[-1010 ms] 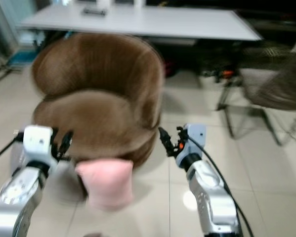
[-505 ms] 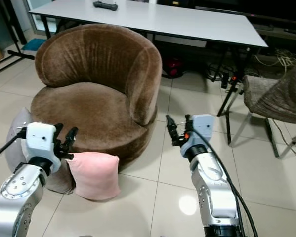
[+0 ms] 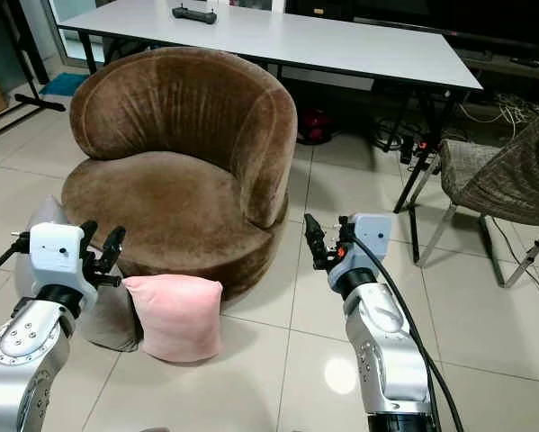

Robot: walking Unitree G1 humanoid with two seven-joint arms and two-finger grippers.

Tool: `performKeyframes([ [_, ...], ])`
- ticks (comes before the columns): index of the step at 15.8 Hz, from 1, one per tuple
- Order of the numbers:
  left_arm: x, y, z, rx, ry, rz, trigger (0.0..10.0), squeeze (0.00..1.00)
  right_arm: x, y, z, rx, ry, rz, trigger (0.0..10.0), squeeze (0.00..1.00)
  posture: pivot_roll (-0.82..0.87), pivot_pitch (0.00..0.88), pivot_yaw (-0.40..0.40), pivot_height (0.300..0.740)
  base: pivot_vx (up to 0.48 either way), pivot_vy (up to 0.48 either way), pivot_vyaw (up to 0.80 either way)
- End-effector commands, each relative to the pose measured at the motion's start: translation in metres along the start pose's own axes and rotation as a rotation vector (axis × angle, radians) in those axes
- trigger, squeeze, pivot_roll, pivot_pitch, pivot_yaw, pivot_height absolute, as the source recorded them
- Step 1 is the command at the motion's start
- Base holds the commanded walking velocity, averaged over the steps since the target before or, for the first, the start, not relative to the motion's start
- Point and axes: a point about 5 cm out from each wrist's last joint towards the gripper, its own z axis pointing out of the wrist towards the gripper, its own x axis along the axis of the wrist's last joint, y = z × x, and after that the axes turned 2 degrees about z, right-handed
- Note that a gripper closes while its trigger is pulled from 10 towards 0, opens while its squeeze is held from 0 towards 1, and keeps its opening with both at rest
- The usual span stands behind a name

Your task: Move the pillow to the sofa from floor

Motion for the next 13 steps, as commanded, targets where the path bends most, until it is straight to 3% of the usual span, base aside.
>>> performKeyframes([
  [1,0.0005,0.0014,-0.0015,-0.004,0.005,0.002,10.0,0.00,0.0010,0.0025,0.0000,-0.013,0.001,-0.038,10.0,0.00,0.06,0.000,-0.029,0.740,0.000,0.000,0.00],
  [3,0.0002,0.0007,-0.0021,-0.004,0.010,-0.005,10.0,0.00,0.0027,0.0022,-0.0001,-0.023,0.018,-0.060,10.0,0.00,0.05,0.000,-0.026,0.740,0.000,0.000,0.80],
  [5,0.0005,0.0005,-0.0029,-0.012,0.016,-0.011,10.0,0.00,0.0045,0.0000,-0.0007,-0.009,0.022,-0.021,10.0,0.00,0.05,0.000,-0.018,0.740,0.293,0.000,0.80],
  [10,0.0024,-0.0008,-0.0054,-0.006,0.043,-0.008,10.0,0.00,-0.0003,-0.0030,-0.0041,0.005,0.005,0.069,10.0,0.00,0.05,0.000,-0.008,0.740,0.334,0.000,0.00],
  [13,0.0024,0.0007,-0.0067,-0.017,0.044,-0.005,10.0,0.00,0.0026,-0.0067,-0.0039,0.034,0.024,-0.032,10.0,0.00,0.05,0.000,-0.009,0.740,0.359,0.000,0.14],
])
